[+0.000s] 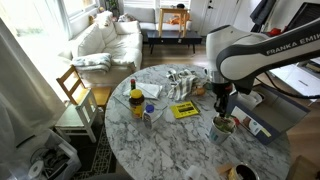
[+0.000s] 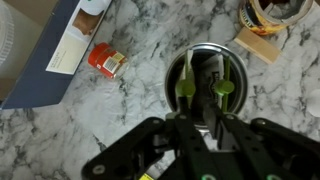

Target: Bring the cup close to the box, then place the juice packets in it

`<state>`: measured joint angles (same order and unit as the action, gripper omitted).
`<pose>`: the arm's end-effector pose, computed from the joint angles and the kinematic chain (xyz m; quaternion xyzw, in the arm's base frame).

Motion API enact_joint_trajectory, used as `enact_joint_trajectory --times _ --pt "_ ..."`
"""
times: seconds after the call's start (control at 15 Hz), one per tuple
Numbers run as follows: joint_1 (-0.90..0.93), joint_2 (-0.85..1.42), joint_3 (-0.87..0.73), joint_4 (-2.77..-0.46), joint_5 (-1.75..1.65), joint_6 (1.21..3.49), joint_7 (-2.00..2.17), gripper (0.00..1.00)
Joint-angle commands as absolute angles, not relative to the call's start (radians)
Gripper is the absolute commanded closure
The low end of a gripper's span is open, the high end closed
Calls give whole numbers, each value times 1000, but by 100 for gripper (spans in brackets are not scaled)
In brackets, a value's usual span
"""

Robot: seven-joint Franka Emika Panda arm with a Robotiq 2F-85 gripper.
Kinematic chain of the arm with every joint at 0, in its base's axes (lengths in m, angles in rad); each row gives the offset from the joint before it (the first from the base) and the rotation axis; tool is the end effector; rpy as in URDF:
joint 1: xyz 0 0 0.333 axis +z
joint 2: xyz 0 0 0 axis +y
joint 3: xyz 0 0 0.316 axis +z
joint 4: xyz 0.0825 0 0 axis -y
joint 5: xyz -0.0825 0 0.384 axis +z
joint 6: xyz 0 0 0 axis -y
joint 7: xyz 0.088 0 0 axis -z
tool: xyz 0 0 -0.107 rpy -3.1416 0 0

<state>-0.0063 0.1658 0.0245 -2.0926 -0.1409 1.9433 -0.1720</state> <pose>0.5336 0.0001 0.3226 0.9774 0.1291 -0.1605 0.0465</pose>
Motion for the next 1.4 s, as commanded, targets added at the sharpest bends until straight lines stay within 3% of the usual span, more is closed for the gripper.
enact_joint_trajectory --times 0.0,0.33,0.4,0.93,1.33 --pt "-4 138 24 -2057 -94 1884 -175 43" --pt "-7 85 18 -1998 -65 1785 -171 5" --pt "-11 75 17 -1981 -54 1756 -185 1" --pt "-65 21 -38 -1832 86 1404 -474 0" --pt "-71 16 -55 -1808 119 1415 -471 0"
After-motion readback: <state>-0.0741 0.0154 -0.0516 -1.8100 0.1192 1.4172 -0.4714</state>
